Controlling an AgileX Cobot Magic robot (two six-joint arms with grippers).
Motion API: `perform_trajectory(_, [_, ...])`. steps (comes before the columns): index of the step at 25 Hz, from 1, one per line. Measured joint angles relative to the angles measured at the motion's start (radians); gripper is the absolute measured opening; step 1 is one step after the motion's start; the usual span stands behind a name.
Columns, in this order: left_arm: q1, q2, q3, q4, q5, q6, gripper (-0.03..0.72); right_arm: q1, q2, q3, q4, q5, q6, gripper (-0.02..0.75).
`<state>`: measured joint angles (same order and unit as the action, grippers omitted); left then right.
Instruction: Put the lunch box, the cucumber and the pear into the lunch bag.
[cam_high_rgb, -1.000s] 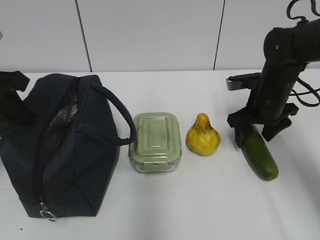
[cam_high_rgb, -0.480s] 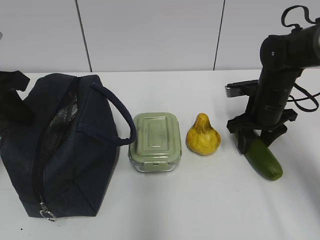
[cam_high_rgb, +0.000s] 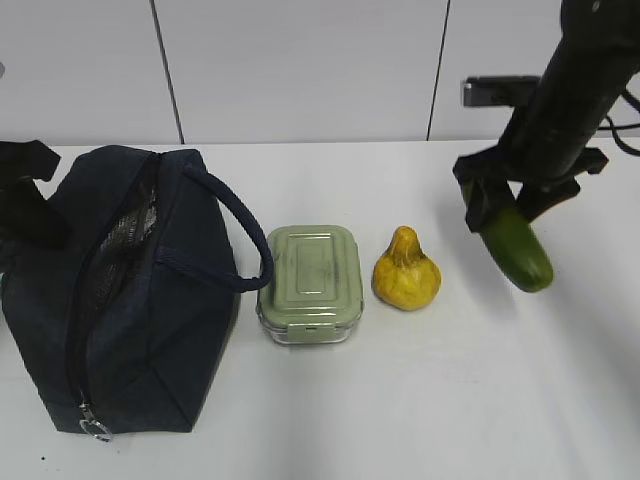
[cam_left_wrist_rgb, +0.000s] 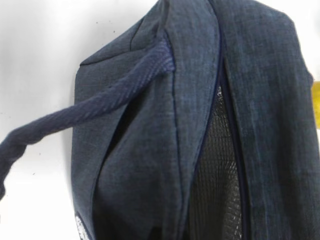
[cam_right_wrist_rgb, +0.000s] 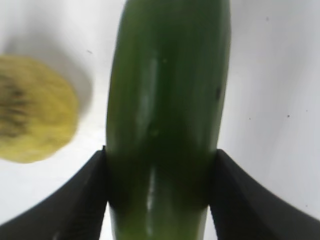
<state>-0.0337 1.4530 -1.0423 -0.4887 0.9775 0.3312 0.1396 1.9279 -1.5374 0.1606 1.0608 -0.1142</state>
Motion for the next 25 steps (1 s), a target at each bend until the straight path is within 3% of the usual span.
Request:
perform_trajectory(5, [0.000, 0.000, 0.000, -0.019, -0.016, 0.000, -0.014, 0.011, -0.112, -0.023, 0.389, 0.011, -0.160, 0.434])
perform_trajectory(10, [0.000, 0.000, 0.000, -0.040, -0.029, 0.000, -0.014, 0.124, -0.135, -0.027, 0.772, -0.007, -0.336, 0.434])
perform_trajectory(14, [0.000, 0.000, 0.000, -0.043, -0.034, 0.000, -0.014, 0.262, -0.127, -0.027, 0.925, -0.121, -0.426, 0.434])
perform_trajectory(18, [0.000, 0.000, 0.000, -0.047, -0.038, 0.000, -0.014, 0.361, -0.078, -0.029, 1.006, -0.239, -0.490, 0.433])
perform_trajectory(25, [0.000, 0.000, 0.000, -0.051, -0.043, 0.000, -0.014, 0.415, 0.028, -0.029, 1.216, -0.346, -0.654, 0.433])
